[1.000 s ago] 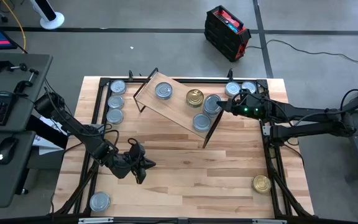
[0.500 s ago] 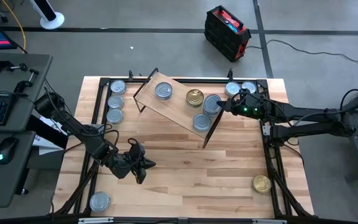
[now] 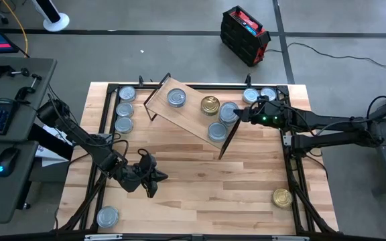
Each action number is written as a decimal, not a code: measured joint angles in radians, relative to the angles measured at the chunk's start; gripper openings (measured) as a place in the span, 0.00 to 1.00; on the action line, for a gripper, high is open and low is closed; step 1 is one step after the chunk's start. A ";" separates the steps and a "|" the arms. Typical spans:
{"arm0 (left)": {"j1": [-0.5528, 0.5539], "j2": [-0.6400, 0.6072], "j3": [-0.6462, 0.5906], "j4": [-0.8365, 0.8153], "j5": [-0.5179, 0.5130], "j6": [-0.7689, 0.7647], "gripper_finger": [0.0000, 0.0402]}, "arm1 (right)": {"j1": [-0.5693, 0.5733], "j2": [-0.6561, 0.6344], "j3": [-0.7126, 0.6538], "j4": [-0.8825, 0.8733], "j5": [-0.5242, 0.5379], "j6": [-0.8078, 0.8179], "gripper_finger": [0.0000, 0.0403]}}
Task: Stack canned seafood by type on shelf
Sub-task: Stack the white-green tuna can on top of the other white-green tuna cans on the shelf
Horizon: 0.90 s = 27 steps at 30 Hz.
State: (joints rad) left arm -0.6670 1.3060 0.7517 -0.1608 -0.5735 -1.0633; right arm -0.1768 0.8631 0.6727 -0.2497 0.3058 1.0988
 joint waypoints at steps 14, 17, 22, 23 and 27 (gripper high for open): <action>0.000 0.000 0.000 0.000 0.000 0.007 0.00 | 0.000 0.000 0.000 0.000 0.027 0.000 0.71; 0.000 0.000 0.000 0.000 0.000 0.002 0.00 | 0.000 0.000 0.000 0.000 0.027 -0.011 0.71; 0.000 0.000 0.000 0.000 0.001 0.002 0.00 | 0.000 -0.001 0.000 0.037 0.017 -0.122 0.72; 0.000 0.000 0.000 0.000 0.001 0.002 0.00 | 0.000 -0.001 0.001 0.044 0.023 -0.134 0.72; 0.000 0.000 0.000 0.000 0.030 0.001 0.00 | 0.000 -0.001 0.037 -0.018 0.081 -0.173 0.72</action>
State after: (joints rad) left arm -0.6670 1.3058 0.7517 -0.1606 -0.5439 -1.0626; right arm -0.1772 0.8623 0.7094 -0.2675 0.3871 0.9261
